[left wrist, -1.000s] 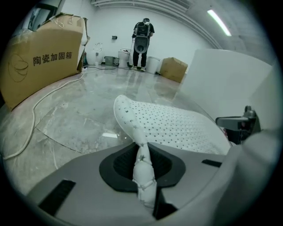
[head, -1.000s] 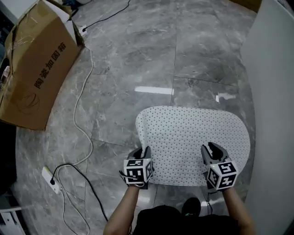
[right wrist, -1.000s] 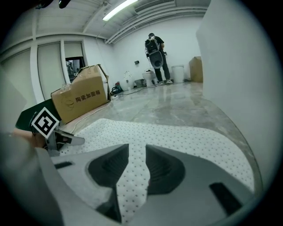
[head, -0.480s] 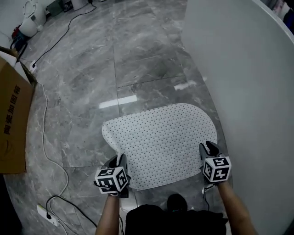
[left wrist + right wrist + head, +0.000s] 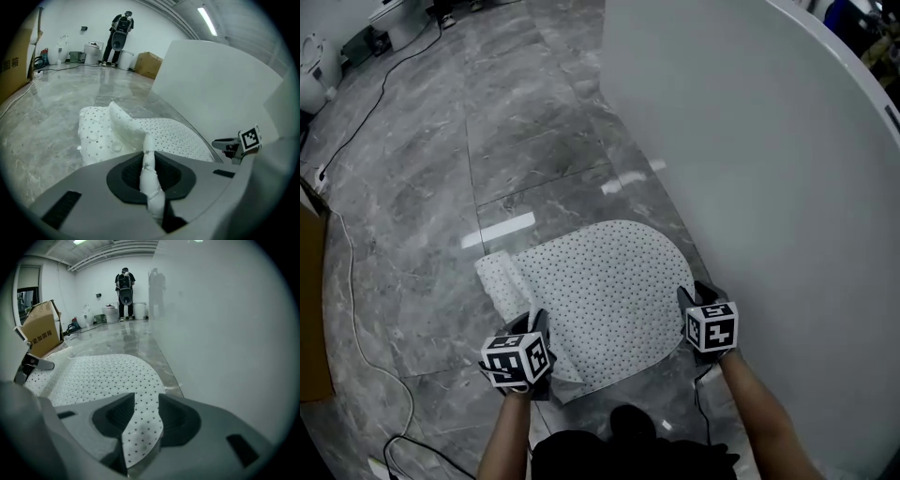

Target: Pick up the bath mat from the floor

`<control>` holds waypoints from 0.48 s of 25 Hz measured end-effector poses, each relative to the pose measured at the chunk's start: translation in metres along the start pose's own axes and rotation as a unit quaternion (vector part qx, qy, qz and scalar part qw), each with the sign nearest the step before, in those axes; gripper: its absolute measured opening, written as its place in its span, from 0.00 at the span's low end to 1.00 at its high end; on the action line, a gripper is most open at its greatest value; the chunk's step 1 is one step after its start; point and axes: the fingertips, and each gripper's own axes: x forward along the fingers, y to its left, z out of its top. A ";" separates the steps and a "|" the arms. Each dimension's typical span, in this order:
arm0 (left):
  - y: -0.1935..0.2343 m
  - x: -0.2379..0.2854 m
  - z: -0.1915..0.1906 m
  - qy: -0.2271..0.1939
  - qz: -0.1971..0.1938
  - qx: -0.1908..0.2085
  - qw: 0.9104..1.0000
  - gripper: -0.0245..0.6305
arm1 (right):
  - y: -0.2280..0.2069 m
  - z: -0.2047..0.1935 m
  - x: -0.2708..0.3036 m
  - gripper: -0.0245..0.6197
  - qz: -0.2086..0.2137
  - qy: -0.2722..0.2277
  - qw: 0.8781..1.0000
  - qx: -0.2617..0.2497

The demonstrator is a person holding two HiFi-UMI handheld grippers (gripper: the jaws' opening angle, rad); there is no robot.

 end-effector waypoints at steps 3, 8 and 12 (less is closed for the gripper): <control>-0.010 0.009 0.004 0.006 -0.009 0.001 1.000 0.07 | -0.012 0.002 0.010 0.34 0.000 0.018 1.000 -0.009; -0.018 0.018 0.002 0.020 -0.025 0.000 0.999 0.07 | -0.020 0.005 0.026 0.43 0.010 0.041 0.999 -0.028; -0.016 0.023 0.000 0.025 -0.029 -0.004 0.999 0.07 | -0.015 0.001 0.038 0.47 0.020 0.057 0.998 -0.031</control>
